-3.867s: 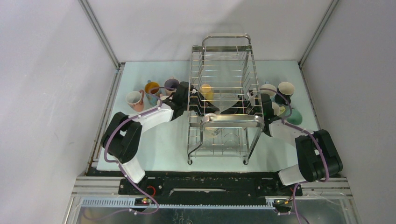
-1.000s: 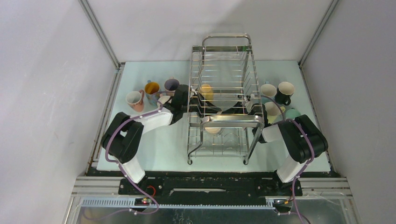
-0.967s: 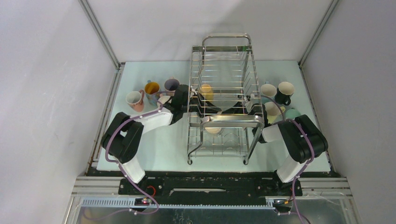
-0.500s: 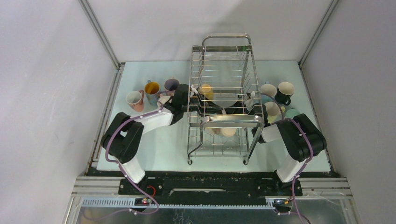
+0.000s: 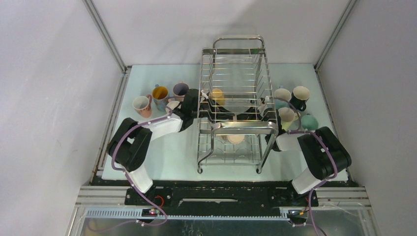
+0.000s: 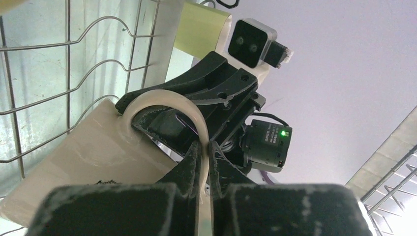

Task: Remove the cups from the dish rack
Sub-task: Unload the cup from the dish rack.

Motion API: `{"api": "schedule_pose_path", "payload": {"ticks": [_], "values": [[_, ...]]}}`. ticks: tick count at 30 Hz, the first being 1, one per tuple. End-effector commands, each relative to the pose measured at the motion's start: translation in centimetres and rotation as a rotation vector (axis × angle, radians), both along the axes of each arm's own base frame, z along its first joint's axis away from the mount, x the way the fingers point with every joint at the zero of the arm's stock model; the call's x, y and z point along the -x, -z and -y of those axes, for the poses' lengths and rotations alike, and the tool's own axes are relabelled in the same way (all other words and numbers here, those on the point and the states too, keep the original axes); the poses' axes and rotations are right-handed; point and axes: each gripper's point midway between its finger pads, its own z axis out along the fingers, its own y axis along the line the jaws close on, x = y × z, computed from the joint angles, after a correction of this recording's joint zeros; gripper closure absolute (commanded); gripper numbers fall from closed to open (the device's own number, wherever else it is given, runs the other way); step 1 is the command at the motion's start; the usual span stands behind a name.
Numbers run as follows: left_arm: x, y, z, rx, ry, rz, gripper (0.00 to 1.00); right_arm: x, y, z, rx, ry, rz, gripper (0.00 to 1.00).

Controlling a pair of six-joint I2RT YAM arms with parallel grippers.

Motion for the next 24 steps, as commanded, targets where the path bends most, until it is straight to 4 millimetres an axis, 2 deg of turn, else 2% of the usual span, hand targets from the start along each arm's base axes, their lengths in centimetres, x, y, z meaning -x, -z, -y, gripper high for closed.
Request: {"api": "schedule_pose_path", "payload": {"ticks": [1, 4, 12, 17, 20, 24], "values": [[0.2, -1.6, 0.7, 0.059, 0.010, 0.056, 1.00, 0.3, -0.6, -0.4, 0.090, 0.014, 0.023, 0.78], [0.3, -1.3, 0.8, 0.056, 0.018, 0.050, 0.99, 0.4, -0.5, -0.2, 0.122, 0.037, 0.021, 0.78], [0.4, -1.5, 1.4, 0.060, 0.031, 0.055, 0.75, 0.5, -1.0, -0.4, 0.124, 0.046, 0.032, 0.78], [0.5, -1.4, 1.8, 0.060, 0.042, 0.055, 0.71, 0.7, -1.3, -0.8, 0.138, 0.040, 0.048, 0.78], [0.5, -1.3, 2.0, 0.059, 0.046, 0.051, 0.76, 0.8, -1.7, -0.8, 0.136, 0.036, 0.062, 0.78], [0.5, -1.5, 2.1, 0.063, 0.049, 0.056, 0.96, 0.9, -2.0, -0.8, 0.140, 0.035, 0.073, 0.78]]}}
